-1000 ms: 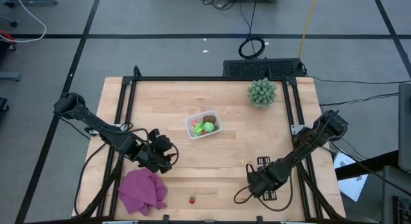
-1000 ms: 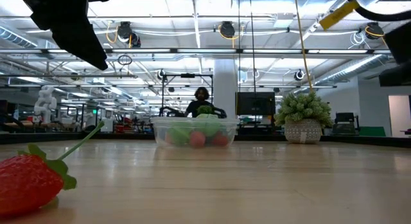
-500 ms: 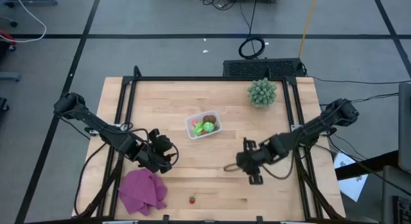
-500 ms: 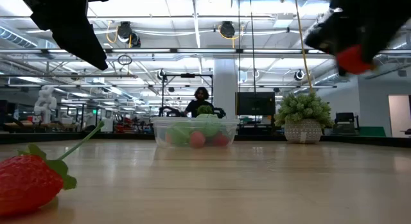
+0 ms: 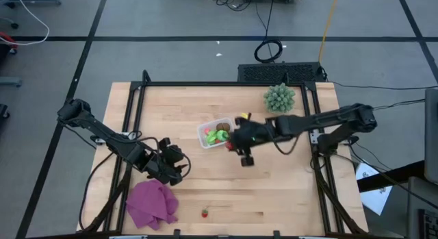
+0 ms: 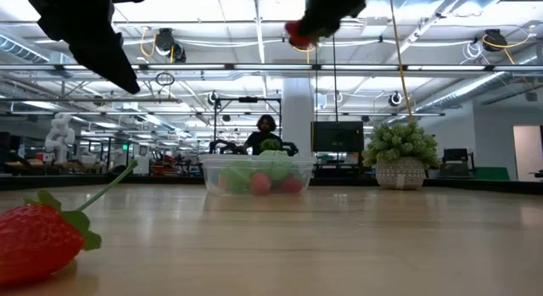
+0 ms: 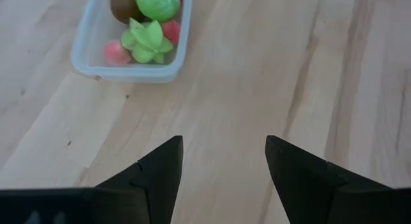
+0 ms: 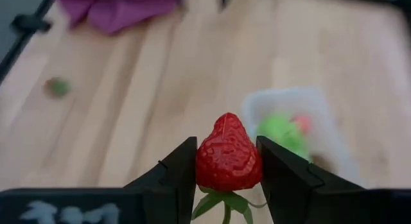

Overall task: Pick and placing Produce into tupperware
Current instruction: Put the right red strawberry into the transparent container

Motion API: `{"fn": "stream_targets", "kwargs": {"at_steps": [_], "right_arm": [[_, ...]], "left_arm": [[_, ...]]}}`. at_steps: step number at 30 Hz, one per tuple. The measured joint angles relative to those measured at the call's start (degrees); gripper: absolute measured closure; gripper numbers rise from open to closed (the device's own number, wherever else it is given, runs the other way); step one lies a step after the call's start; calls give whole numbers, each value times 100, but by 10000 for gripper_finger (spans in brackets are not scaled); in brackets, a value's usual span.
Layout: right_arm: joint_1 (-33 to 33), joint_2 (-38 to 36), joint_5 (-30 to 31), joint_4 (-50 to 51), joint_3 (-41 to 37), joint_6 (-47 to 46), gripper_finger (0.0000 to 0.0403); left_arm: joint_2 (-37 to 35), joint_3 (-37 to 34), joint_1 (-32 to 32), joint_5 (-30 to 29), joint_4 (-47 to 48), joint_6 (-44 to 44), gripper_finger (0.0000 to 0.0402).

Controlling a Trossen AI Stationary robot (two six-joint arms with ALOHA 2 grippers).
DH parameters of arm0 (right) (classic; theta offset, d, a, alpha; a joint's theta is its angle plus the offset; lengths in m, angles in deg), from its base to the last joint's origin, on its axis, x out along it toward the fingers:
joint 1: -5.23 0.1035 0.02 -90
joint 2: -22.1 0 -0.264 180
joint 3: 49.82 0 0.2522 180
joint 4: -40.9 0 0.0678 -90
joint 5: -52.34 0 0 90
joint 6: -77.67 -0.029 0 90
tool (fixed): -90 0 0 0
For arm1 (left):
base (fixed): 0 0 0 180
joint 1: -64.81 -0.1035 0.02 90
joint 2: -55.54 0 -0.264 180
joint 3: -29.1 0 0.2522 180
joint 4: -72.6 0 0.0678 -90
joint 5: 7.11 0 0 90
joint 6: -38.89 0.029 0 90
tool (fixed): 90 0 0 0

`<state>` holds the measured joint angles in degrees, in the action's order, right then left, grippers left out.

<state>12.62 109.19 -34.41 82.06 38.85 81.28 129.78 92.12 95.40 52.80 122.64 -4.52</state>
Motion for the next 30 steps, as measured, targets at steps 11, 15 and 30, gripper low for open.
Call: {"fn": "stream_targets", "kwargs": {"at_steps": [11, 15, 30], "right_arm": [[-987, 1158, -49, -275, 1073, 1016, 268], [-1282, 1834, -51, 57, 1755, 1265, 268], [-1784, 2814, -1004, 1962, 2879, 1087, 268]], "left_arm": [[0, 0, 0, 161, 284, 28, 174], [0, 0, 0, 164, 478, -2, 174], [0, -2, -133, 155, 1504, -307, 174]]}}
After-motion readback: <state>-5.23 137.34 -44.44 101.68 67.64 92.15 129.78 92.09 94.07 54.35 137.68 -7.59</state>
